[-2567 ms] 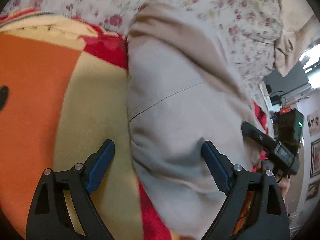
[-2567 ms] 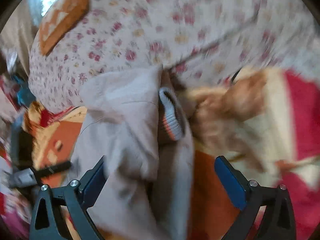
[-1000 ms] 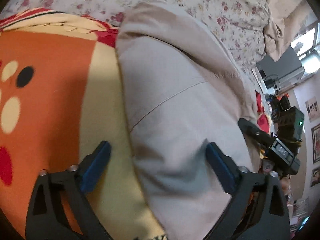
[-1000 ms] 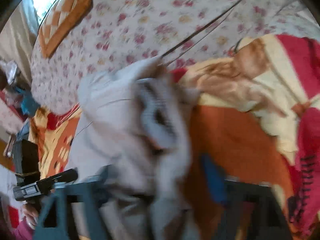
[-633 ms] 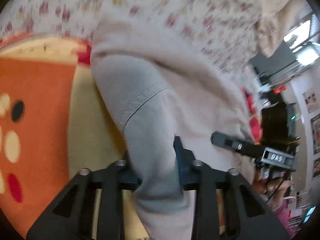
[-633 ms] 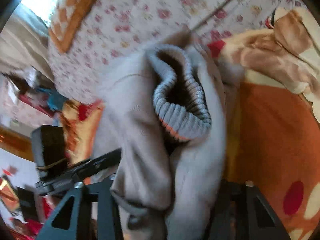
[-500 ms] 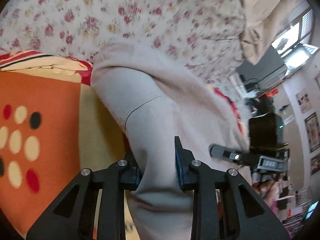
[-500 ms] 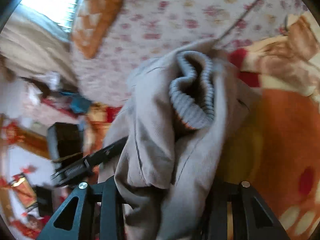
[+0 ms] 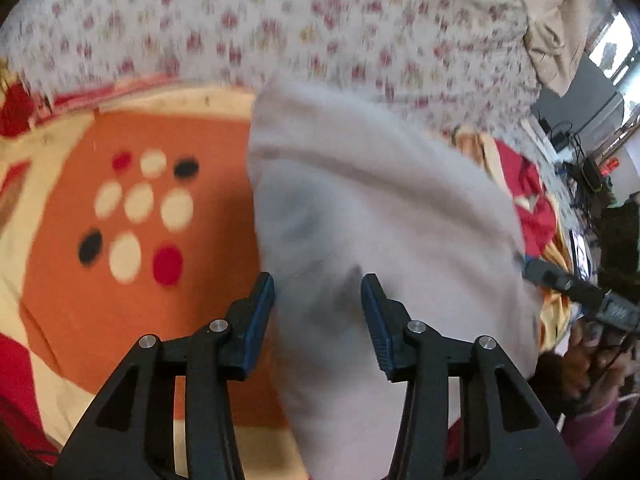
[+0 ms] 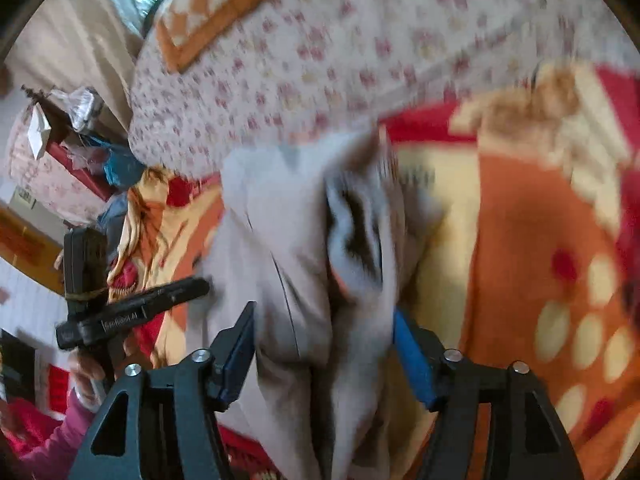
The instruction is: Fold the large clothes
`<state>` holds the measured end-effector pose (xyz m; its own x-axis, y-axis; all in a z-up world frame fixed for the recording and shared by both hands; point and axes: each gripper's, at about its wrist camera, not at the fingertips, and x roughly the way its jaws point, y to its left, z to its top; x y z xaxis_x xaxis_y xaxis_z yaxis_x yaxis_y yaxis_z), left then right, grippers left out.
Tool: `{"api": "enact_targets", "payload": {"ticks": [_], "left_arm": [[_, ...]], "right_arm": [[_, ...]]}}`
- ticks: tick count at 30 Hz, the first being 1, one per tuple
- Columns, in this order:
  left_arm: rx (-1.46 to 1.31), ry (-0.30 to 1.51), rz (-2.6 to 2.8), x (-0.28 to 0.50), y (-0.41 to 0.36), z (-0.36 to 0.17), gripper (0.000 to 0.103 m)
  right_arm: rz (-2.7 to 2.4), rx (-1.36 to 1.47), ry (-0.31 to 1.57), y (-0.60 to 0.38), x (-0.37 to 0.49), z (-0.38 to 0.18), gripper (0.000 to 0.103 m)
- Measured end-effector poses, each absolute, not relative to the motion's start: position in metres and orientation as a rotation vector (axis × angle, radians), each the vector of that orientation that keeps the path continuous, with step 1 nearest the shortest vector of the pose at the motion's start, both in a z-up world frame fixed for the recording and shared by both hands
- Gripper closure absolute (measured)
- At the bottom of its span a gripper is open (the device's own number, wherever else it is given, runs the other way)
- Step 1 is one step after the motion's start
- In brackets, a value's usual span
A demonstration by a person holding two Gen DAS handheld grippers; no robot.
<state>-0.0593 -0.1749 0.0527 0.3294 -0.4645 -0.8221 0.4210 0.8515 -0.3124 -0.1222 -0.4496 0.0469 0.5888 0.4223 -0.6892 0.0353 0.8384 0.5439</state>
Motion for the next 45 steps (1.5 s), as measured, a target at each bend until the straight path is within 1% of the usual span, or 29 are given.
{"api": "enact_targets", "payload": {"ticks": [1, 3, 6, 7, 8, 9, 10, 11, 13, 14, 15, 16, 19, 21, 22, 23, 24, 25, 26, 28, 31, 35, 36, 38, 39, 42, 45], "left_arm": [[-0.052, 1.083, -0.580, -0.058, -0.177, 0.054, 0.057], [-0.070, 1.091, -0.576, -0.051, -0.185, 0.050, 0.057], [-0.050, 1.114, -0.529, -0.043, -0.199, 0.034, 0.057], [-0.034, 1.111, -0.515, -0.043, -0.203, 0.033, 0.057], [-0.010, 1.105, -0.498, -0.043, -0.208, 0.031, 0.057], [0.013, 1.101, -0.488, -0.043, -0.211, 0.029, 0.057], [0.020, 1.097, -0.495, -0.045, -0.212, 0.029, 0.057], [0.018, 1.090, -0.509, -0.046, -0.210, 0.031, 0.055], [-0.003, 1.067, -0.544, -0.049, -0.206, 0.033, 0.045], [-0.026, 1.050, -0.546, -0.048, -0.204, 0.031, 0.034], [-0.036, 1.050, -0.538, -0.046, -0.206, 0.027, 0.027], [-0.046, 1.067, -0.534, -0.044, -0.209, 0.019, 0.025], [-0.115, 1.159, -0.568, -0.038, -0.214, -0.002, 0.024], [-0.117, 1.161, -0.552, -0.039, -0.213, 0.001, 0.024], [-0.095, 1.147, -0.549, -0.041, -0.213, 0.005, 0.024], [-0.061, 1.128, -0.544, -0.043, -0.214, 0.010, 0.024], [-0.033, 1.115, -0.538, -0.045, -0.215, 0.014, 0.024], [-0.011, 1.105, -0.532, -0.045, -0.217, 0.017, 0.024], [-0.003, 1.090, -0.530, -0.045, -0.218, 0.024, 0.024], [-0.011, 1.062, -0.524, -0.043, -0.217, 0.031, 0.024], [0.009, 1.012, -0.510, -0.045, -0.221, 0.038, 0.024], [0.136, 1.050, -0.500, -0.052, -0.235, 0.013, 0.024], [0.145, 1.050, -0.507, -0.054, -0.236, 0.004, 0.023], [0.133, 1.027, -0.507, -0.058, -0.233, -0.005, 0.021], [0.123, 1.020, -0.504, -0.059, -0.232, -0.006, 0.019], [0.101, 1.036, -0.506, -0.060, -0.228, -0.001, 0.019], [0.099, 1.040, -0.518, -0.070, -0.220, 0.009, 0.019]], "right_arm": [[0.235, 0.563, 0.908, -0.451, -0.112, 0.051, 0.027], [0.225, 0.608, 0.915, -0.454, -0.083, 0.050, 0.026], [0.235, 0.666, 1.000, -0.446, -0.030, 0.027, 0.026], [0.250, 0.680, 1.031, -0.443, -0.018, 0.019, 0.035], [0.259, 0.689, 1.037, -0.440, -0.013, 0.014, 0.076], [0.252, 0.680, 1.023, -0.442, -0.011, 0.014, 0.092], [0.247, 0.661, 0.982, -0.443, -0.015, 0.020, 0.094], [0.244, 0.628, 0.939, -0.445, -0.021, 0.027, 0.095], [0.170, 0.545, 0.895, -0.450, -0.040, 0.032, 0.098], [0.106, 0.503, 0.899, -0.456, -0.044, 0.027, 0.099], [0.049, 0.471, 0.914, -0.461, -0.045, 0.016, 0.099], [-0.003, 0.453, 0.942, -0.465, -0.044, 0.003, 0.099], [-0.057, 0.508, 0.991, -0.481, -0.044, -0.025, 0.099], [-0.030, 0.568, 0.959, -0.491, -0.051, -0.013, 0.099], [-0.025, 0.570, 0.943, -0.493, -0.055, -0.004, 0.097], [-0.025, 0.563, 0.923, -0.493, -0.060, 0.010, 0.086], [-0.050, 0.536, 0.901, -0.492, -0.068, 0.031, 0.078], [-0.045, 0.517, 0.879, -0.489, -0.073, 0.046, 0.066], [-0.024, 0.497, 0.862, -0.480, -0.076, 0.058, 0.063], [0.039, 0.413, 0.855, -0.451, -0.081, 0.079, 0.062], [0.093, 0.356, 0.874, -0.417, -0.085, 0.077, 0.062], [0.014, 0.255, 0.982, -0.398, -0.079, 0.019, 0.062], [-0.013, 0.261, 0.998, -0.401, -0.078, -0.001, 0.062], [0.001, 0.311, 0.987, -0.409, -0.081, -0.016, 0.062], [0.007, 0.317, 0.989, -0.412, -0.082, -0.015, 0.062], [0.005, 0.319, 1.010, -0.416, -0.091, 0.001, 0.062], [0.044, 0.312, 0.964, -0.415, -0.115, 0.026, 0.062]]}}
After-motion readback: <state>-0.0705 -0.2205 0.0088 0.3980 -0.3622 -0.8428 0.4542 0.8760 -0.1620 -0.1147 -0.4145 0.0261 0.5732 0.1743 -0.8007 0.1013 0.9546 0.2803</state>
